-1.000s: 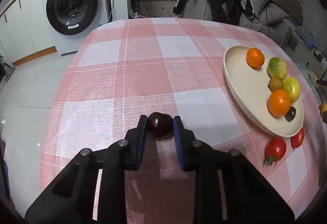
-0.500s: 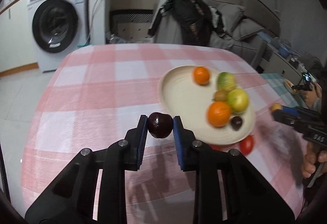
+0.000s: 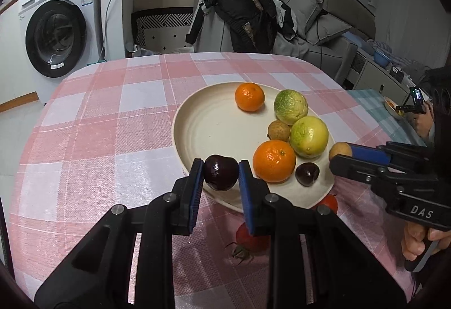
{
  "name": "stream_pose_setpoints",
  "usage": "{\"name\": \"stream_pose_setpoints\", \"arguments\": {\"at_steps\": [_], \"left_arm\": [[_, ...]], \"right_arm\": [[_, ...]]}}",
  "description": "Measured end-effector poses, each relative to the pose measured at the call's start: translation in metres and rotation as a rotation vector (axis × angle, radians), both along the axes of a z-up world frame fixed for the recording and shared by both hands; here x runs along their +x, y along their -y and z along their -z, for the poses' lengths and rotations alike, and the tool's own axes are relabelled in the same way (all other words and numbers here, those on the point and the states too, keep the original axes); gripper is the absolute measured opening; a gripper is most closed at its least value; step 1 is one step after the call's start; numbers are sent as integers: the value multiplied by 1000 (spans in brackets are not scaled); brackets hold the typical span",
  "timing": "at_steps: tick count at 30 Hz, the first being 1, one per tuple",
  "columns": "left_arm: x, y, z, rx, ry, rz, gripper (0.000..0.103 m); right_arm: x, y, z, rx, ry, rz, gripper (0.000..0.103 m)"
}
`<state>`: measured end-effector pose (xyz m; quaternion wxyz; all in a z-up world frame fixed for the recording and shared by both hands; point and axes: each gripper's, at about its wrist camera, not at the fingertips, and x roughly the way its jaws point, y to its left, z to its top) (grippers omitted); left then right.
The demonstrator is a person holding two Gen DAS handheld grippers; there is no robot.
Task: Organize fruits
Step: 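Carry the plum with the left tool while the right tool carries the brown fruit to the plate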
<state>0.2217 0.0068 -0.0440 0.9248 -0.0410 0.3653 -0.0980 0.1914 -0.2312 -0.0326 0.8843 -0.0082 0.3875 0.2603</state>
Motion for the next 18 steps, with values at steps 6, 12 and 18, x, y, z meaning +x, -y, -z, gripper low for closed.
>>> {"name": "stream_pose_setpoints", "arguments": {"at_steps": [6,12,18], "left_arm": [[1,4,7,22,-2,6,22],[5,5,9,19,-14,28,22],[6,13,10,53,-23,51,22]], "right_arm": [[5,8,7,11,-19,14,28],[11,11,12,26,-27,17,28],[19,6,14,20,-36,26,28]]}}
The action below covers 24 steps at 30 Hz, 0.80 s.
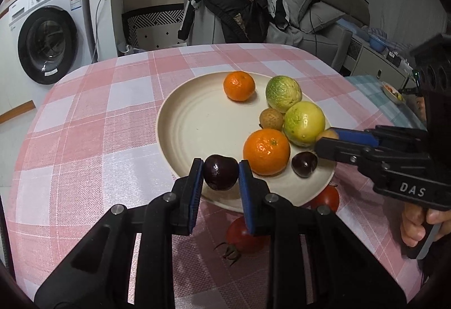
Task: Organize fruits
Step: 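Carry the plum with the left tool while the right tool carries the brown fruit to the plate, then open the left tool to drop the plum on the plate while the right tool releases the brown fruit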
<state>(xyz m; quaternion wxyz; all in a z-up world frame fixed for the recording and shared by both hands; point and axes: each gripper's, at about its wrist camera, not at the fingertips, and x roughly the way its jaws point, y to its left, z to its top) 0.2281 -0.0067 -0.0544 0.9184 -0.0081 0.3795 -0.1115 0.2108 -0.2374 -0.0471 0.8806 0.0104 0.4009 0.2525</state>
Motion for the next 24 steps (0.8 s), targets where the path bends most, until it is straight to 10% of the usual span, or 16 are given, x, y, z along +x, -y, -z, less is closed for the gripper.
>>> {"name": "stream_pose_setpoints", "arguments": {"at_steps": [19,22,24], "left_arm": [[-2,2,-1,21,11,4,23],[-8,2,-4,31,25,1,31],[-13,1,-7,35,36,0,58]], "right_arm": [[-10,8,-11,-52,62,18,38],[-16,12,-10,-45,63,19,49],[-18,14,-9,-49,62,19,53]]}}
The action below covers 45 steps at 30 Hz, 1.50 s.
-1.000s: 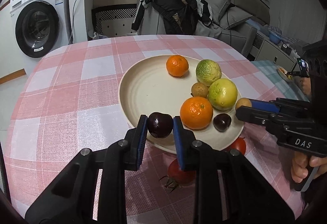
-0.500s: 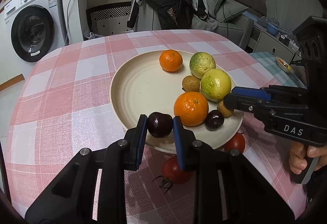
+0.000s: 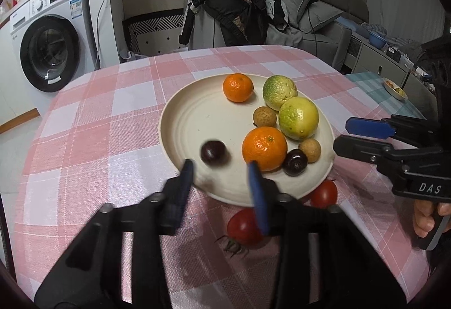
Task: Organize fruits
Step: 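Open the left tool to drop the plum on the plate while the right tool releases the brown fruit, then move the right tool to a red tomato and grasp it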
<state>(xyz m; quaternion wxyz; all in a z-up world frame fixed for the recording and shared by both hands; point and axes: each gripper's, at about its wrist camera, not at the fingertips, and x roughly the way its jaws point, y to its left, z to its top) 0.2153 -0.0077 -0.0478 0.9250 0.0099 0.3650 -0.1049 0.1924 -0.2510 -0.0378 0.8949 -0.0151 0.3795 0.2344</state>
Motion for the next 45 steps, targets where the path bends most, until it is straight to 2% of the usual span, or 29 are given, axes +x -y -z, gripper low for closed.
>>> {"name": "stream_pose_setpoints", "arguments": {"at_steps": [1,2,4,6,7,9,10,12,17,24,35,37,39,41,43,45], "left_arm": [[-3,-1,-1,2,2,-10,68],[-6,-2,-2,4,2,-21,84],[-15,-7,-4,0,13,-42,86],[-24,-13,-6,-10,19,-51,88],[-29,-16,-7,-22,24,-58,90],[-37,-23,-7,-55,26,-67,102],[-41,-26,-7,-79,28,-65,102],[-48,-30,-8,-101,34,-55,102],[-52,-29,-7,-92,27,-58,102],[-48,-22,-3,-33,10,-56,102],[-44,-29,2,-61,-17,-83,102],[-44,-29,2,-57,-16,-83,102],[-44,-28,1,-54,-13,-80,102],[-44,-28,1,-53,-12,-79,102],[-44,-28,1,-53,-13,-79,102],[-44,-28,1,-55,-13,-79,102]], "right_arm": [[-1,1,0,-4,-1,4,56],[-2,2,1,-7,-4,8,64],[-7,5,0,-3,-6,12,72],[-10,7,-1,2,-6,7,87],[-12,8,-2,2,-2,11,91],[-16,11,-4,2,9,33,102],[-17,12,-4,5,8,42,103],[-17,12,-4,5,-2,46,103],[-22,9,0,10,-28,32,103],[-25,-8,14,-65,-51,3,103],[-26,-29,28,-134,-86,-64,102],[-27,-31,29,-133,-88,-74,100],[-28,-34,29,-131,-96,-87,89],[-28,-37,29,-135,-104,-93,84],[-28,-39,29,-129,-96,-101,83],[-28,-40,29,-118,-97,-114,78]]}}
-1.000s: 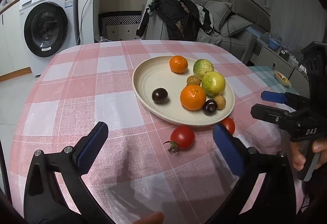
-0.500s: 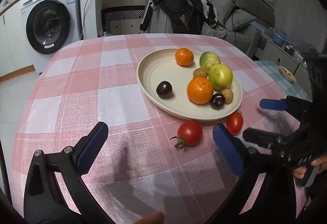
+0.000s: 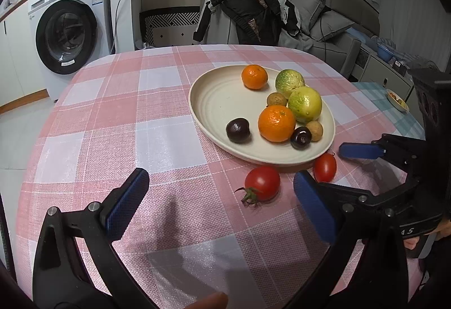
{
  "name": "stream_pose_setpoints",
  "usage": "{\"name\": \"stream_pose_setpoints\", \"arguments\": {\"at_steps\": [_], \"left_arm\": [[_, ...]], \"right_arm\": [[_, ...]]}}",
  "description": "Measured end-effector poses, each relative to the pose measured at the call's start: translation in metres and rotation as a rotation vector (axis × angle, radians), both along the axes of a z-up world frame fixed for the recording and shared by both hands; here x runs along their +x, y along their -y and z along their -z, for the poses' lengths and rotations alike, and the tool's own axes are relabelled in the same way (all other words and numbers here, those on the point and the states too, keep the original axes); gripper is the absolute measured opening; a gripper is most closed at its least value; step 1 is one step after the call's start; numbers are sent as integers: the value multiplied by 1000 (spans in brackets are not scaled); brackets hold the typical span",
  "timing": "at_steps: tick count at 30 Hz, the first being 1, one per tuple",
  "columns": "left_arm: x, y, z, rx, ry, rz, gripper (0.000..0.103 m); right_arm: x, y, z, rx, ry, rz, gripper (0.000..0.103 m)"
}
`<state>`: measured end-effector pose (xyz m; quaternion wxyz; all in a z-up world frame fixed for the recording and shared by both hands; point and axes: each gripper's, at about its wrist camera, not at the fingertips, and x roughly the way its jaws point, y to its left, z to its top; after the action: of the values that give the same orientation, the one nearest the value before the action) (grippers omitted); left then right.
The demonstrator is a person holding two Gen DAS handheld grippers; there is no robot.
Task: Organize fruits
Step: 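Move the right tool to a red tomato and grasp it, then grasp the other red tomato with the left tool while the right tool holds its tomato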
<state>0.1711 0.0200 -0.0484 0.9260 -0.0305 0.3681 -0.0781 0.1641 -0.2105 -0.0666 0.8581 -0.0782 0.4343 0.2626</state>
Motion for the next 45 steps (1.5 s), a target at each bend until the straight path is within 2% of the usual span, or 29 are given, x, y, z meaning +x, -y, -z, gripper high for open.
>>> {"name": "stream_pose_setpoints", "arguments": {"at_steps": [3,7,10,11,14,20,28,31,34,37,40,43,45], "left_arm": [[0,0,0,-2,1,-1,102],[-1,1,0,2,2,3,102],[0,2,1,3,-1,3,102],[0,2,0,2,-1,3,102],[0,0,1,-1,-5,-1,102],[2,-3,2,-19,-15,-3,102],[6,14,11,5,-72,78,101],[10,17,15,-3,-102,103,92],[17,18,22,-21,-152,124,75],[18,21,23,-23,-150,136,73],[21,25,23,-6,-147,147,63],[23,34,24,39,-144,162,50],[23,37,23,59,-138,161,29]], "right_arm": [[3,-3,3,-12,-9,-3,69],[5,-3,4,-3,-10,-5,62],[8,-1,4,14,-16,-1,50],[8,0,3,20,-19,1,43],[8,4,3,38,-32,-2,34],[-4,23,-6,105,-31,32,34],[-19,41,-10,152,11,49,34],[-16,41,-8,147,-2,41,34],[-16,38,-13,143,22,34,34],[-17,36,-16,151,33,28,34],[-18,35,-17,146,37,17,34],[-18,37,-17,147,37,24,34],[-19,38,-17,147,39,28,34]]}}
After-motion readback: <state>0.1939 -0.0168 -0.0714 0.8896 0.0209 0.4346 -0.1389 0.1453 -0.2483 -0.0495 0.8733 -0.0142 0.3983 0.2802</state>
